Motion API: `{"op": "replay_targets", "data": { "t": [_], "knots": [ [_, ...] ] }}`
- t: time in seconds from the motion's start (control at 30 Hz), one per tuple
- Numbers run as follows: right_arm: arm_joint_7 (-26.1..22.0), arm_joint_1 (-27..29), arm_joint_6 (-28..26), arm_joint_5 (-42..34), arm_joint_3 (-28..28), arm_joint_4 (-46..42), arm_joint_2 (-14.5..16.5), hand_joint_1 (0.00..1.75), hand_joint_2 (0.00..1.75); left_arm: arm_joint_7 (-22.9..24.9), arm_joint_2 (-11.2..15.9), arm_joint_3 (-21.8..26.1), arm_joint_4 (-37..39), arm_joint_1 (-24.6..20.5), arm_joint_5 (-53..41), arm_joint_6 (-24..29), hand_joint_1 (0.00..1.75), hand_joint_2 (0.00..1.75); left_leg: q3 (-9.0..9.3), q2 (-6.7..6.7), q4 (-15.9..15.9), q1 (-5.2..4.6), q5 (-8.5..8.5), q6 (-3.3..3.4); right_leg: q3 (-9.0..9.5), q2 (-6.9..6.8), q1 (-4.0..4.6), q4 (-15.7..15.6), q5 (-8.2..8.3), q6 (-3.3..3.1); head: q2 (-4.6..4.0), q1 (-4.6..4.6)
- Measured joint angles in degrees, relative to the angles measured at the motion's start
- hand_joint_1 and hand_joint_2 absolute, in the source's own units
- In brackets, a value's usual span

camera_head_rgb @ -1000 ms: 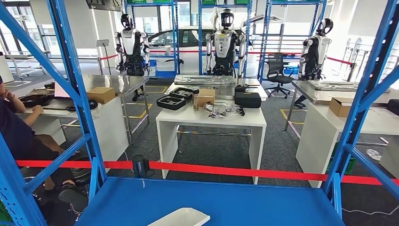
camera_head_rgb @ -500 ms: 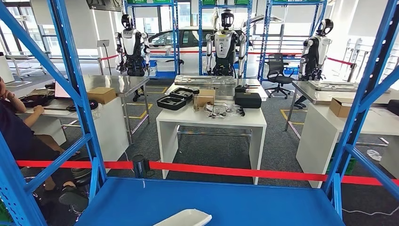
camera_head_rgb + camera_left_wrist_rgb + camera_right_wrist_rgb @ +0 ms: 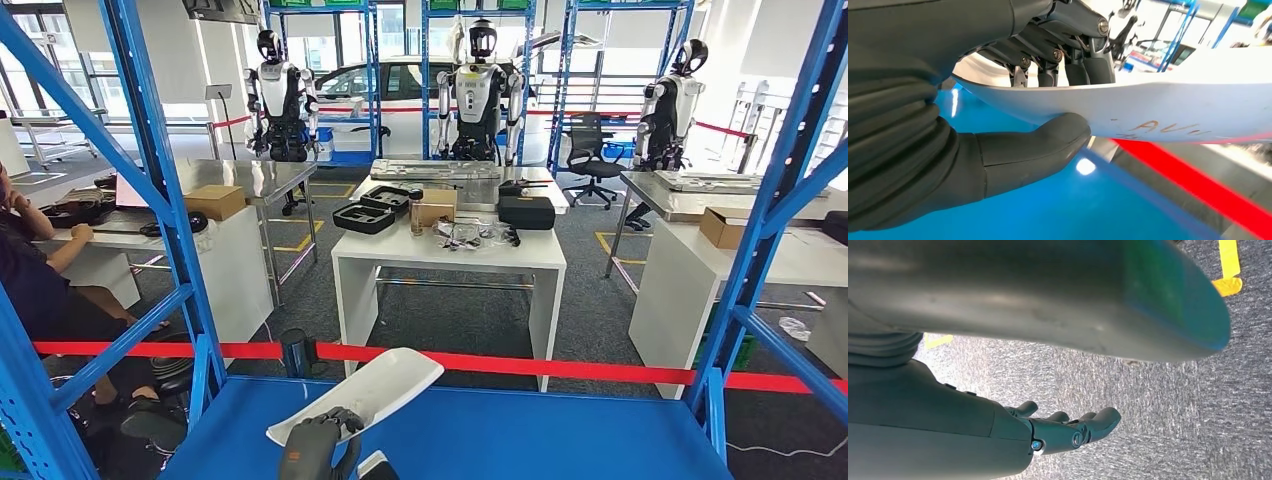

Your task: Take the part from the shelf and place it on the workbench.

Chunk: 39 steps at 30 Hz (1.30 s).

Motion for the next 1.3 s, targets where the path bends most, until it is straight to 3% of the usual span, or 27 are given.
{"op": "replay_targets", "data": {
  "t": [0.43, 0.7, 0.83, 0.97, 1.03, 1.1, 1.13, 1.17, 1.2, 1.3],
  "knots": [
    [0.0, 0.0, 0.0, 0.0, 0.0, 0.0, 0.0, 0.0, 0.0, -0.3, -0.5, 0.1, -0.6, -0.8, 0.0, 0.6, 1.59, 1.75, 0.0, 0.0, 0.0, 0.0, 0.0, 0.0, -0.01, 0.01, 0.0, 0.0, 0.0, 0.0, 0.0, 0.0],
    [-0.4, 0.0, -0.1, -0.6, 0.0, 0.0, -0.1, 0.0, 0.0, -3.4, -0.6, 0.9, -3.2, -3.3, 1.0, 2.7, 1.59, 1.75, -0.08, -0.02, 0.2, -0.22, -0.07, 0.11, -0.01, 0.0, -0.2, 0.0, 0.09, 0.17, 0.0, 0.0],
    [-0.6, -0.1, -0.3, -1.3, 0.0, 0.0, -0.2, 0.0, 0.0, -4.0, -0.5, 1.0, -6.9, -4.9, 1.3, 2.9, 1.59, 1.75, -0.1, -0.03, 0.3, -0.51, -0.27, 0.46, 0.02, 0.0, -0.51, 0.0, 0.03, 0.49, 0.0, 0.01],
    [-0.8, -0.1, -0.8, -2.0, 0.0, 0.0, -0.3, 0.0, 0.0, -3.6, -0.2, 1.0, -10.8, -5.0, 1.9, 3.2, 1.59, 1.75, 0.1, 0.1, -0.3, -0.57, 0.23, 1.45, 0.04, 0.01, -0.76, 0.0, -0.08, 1.19, 0.0, 0.01],
    [-0.5, -0.1, -1.0, -2.3, -0.1, 0.0, -0.5, 0.0, 0.0, -3.4, -0.1, 1.0, -12.2, -5.0, 2.1, 3.6, 1.59, 1.75, 0.27, 0.28, -1.0, -0.22, 0.73, 2.01, -1.31, -0.02, -0.72, 3.3, -2.46, 1.4, 0.0, 0.08],
    [-0.1, 0.0, -1.1, -2.7, -0.2, 0.0, -0.8, 0.0, 0.0, -3.2, 0.0, 0.9, -13.0, -4.8, 2.1, 3.9, 1.59, 1.75, 0.12, 0.37, -1.1, -0.13, 0.88, 2.21, -4.68, -0.02, -0.67, 10.8, -6.33, 1.6, 0.0, 0.17],
    [0.1, 0.0, -1.1, -3.0, -0.2, 0.0, -0.9, 0.0, 0.0, -3.1, 0.0, 0.9, -13.2, -4.6, 2.0, 4.0, 1.59, 1.75, -0.01, 0.38, -1.0, -0.1, 0.92, 2.19, -6.26, -0.02, -0.69, 14.2, -7.48, 1.72, 0.0, 0.19],
    [0.2, 0.1, -1.1, -3.1, -0.3, 0.0, -1.0, 0.0, 0.0, -2.9, 0.1, 0.9, -13.3, -4.5, 1.9, 4.0, 1.59, 1.75, -0.16, 0.4, -0.9, -0.04, 0.95, 2.13, -7.14, -0.03, -0.74, 16.0, -7.59, 1.84, 0.0, 0.2],
    [0.4, 0.1, -1.0, -3.4, -0.4, 0.0, -1.0, 0.0, 0.0, -2.8, 0.2, 0.9, -13.4, -4.4, 1.8, 4.1, 1.59, 1.75, -0.35, 0.4, -0.7, 0.08, 0.98, 2.02, -6.91, -0.05, -0.86, 15.5, -6.48, 1.97, 0.0, 0.2],
    [0.7, -0.1, -1.0, -4.1, -0.9, 0.0, -0.9, 0.0, 0.0, -2.6, 0.3, 0.8, -14.0, -4.6, 1.3, 4.4, 1.59, 1.75, -1.24, 0.32, 0.6, 0.52, 0.92, 1.02, -2.05, 0.0, -1.22, 5.4, -1.45, 2.45, 0.0, 0.25]
  ]
}}
